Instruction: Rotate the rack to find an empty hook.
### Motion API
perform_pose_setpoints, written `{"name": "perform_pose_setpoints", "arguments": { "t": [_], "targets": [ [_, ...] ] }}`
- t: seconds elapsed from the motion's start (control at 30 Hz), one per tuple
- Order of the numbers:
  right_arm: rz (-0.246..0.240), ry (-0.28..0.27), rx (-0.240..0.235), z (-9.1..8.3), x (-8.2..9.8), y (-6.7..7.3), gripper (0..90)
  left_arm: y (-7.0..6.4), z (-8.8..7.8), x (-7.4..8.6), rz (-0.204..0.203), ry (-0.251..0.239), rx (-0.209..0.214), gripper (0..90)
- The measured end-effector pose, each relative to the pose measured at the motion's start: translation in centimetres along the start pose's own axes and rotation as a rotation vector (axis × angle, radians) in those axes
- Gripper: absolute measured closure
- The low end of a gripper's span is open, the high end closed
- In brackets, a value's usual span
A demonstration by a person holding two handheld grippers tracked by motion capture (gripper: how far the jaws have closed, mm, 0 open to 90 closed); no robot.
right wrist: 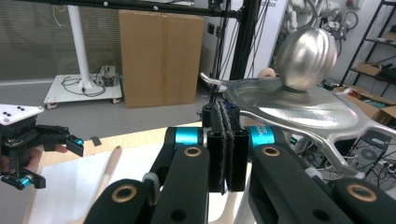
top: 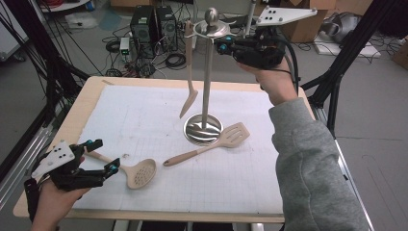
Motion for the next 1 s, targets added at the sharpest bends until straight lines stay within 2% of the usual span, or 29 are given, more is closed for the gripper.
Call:
{"name": "perform_pose_setpoints", "arguments": {
  "t": [0.4,0.5,0.6,0.7,0.83,1.0],
  "targets": [
    [0.004,0.001,0.001,0.8,-0.2,0.4,89.7,-0.1,0.1,0.1,0.001,0.003,0.002,12.2],
    [0.000,-0.001,0.005,0.7,-0.2,0.3,89.7,-0.1,0.0,0.0,-0.001,0.000,0.002,12.2],
    [0.016,-0.012,0.006,0.4,0.0,0.2,89.6,0.0,-0.1,-0.1,0.003,-0.004,0.002,12.2],
    [0.019,-0.032,0.003,0.0,0.1,0.4,89.5,0.3,-0.2,-0.3,0.005,-0.009,-0.012,12.3],
    [0.021,-0.047,-0.002,-0.3,0.6,0.9,83.5,0.5,-0.5,-0.3,0.003,-0.010,-0.017,12.3],
    [0.050,-0.060,0.002,-0.9,1.5,1.1,74.0,0.5,-0.6,-0.6,0.007,-0.016,-0.020,12.3]
  ]
}}
Point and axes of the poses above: each handheld gripper's, and its own axes: z roughly forward along the jaws, x roughly out of its underside, y roughly to its left, the point moved 10 cm from there along z, roughly forward along the jaws, and after that the axes turned 3 degrees about -z, right-handed, at the moved point
